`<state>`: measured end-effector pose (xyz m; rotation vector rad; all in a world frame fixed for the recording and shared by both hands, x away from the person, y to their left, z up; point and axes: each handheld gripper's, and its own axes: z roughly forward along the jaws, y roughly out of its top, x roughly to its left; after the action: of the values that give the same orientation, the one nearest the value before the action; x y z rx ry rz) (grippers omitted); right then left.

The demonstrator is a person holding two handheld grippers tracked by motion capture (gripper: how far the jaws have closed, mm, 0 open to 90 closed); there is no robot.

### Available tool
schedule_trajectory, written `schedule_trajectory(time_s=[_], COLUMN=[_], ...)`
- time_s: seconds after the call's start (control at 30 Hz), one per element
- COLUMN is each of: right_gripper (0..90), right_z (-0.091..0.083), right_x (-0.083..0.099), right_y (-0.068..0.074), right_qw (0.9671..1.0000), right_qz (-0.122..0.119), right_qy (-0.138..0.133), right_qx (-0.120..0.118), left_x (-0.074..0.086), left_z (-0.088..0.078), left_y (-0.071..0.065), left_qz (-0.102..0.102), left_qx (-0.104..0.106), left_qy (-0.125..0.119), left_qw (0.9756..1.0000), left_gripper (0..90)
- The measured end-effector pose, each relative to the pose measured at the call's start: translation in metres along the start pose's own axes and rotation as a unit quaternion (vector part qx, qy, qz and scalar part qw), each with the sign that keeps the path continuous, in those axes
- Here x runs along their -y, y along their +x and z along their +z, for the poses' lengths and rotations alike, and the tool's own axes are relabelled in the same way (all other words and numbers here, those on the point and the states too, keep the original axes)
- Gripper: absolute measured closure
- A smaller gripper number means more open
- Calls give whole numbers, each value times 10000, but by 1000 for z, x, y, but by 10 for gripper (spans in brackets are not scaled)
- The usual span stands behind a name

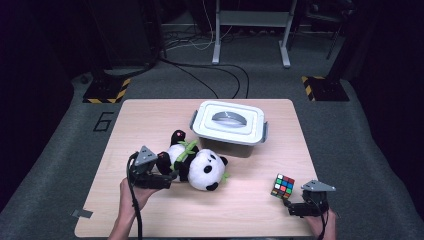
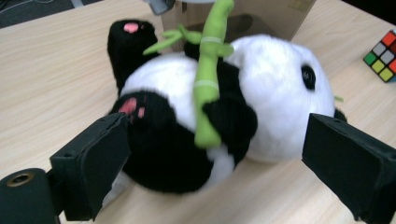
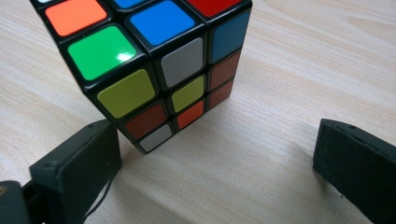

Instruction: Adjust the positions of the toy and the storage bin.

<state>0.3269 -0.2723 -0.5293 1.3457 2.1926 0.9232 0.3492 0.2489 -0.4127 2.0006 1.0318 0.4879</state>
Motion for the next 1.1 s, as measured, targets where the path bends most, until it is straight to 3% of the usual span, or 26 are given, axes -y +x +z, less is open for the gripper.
schedule_trajectory(time_s=[0.13,0.17,0.2,0.23,0.27,0.3,0.33,0.37,0.5,0.63,0.8,0.9,0.97,1.03,1.1], right_gripper=[0,0,0,0,0,1,1,2,0,0,7,52,139,143,248], right_z=[0,-1,-1,-4,-4,-8,-8,-12,-16,-14,-9,-6,-3,-2,0], right_x=[-1,-1,-1,-1,-1,-2,-2,-6,-17,-28,-37,-41,-44,-44,-44], right_y=[0,1,1,2,2,4,4,7,12,17,16,14,14,14,15], right_qw=[10000,10000,10000,9999,9999,9997,9997,9994,9987,9978,9974,9970,9960,9961,9957], right_qz=[-35,-69,-69,-44,-44,-12,-12,-80,-258,-505,-634,-672,-753,-751,-771], right_qy=[22,32,32,-73,-73,-209,-209,-279,-376,-346,-287,-277,-268,-260,-222], right_qx=[-13,-24,-24,-70,-70,-105,-105,-167,-212,-241,-187,-248,-388,-384,-453], left_x=[18,30,30,46,46,62,62,78,102,112,116,120,122,123,124], left_z=[-6,-5,-5,0,0,6,6,13,22,24,28,30,31,31,31], left_y=[4,8,8,12,12,16,16,20,27,33,37,37,36,36,36], left_qz=[-78,-193,-193,-287,-287,-372,-372,-450,-538,-576,-562,-485,-407,-404,-402], left_qx=[-128,-181,-181,-266,-266,-294,-294,-351,-466,-551,-574,-626,-677,-674,-669], left_qy=[87,134,134,264,264,396,396,568,641,705,783,808,746,724,682], left_qw=[9998,9996,9996,9989,9989,9981,9981,9967,9954,9943,9937,9936,9941,9943,9946], left_gripper=[49,46,37,31,23,15,15,4,0,0,0,0,0,0,0])
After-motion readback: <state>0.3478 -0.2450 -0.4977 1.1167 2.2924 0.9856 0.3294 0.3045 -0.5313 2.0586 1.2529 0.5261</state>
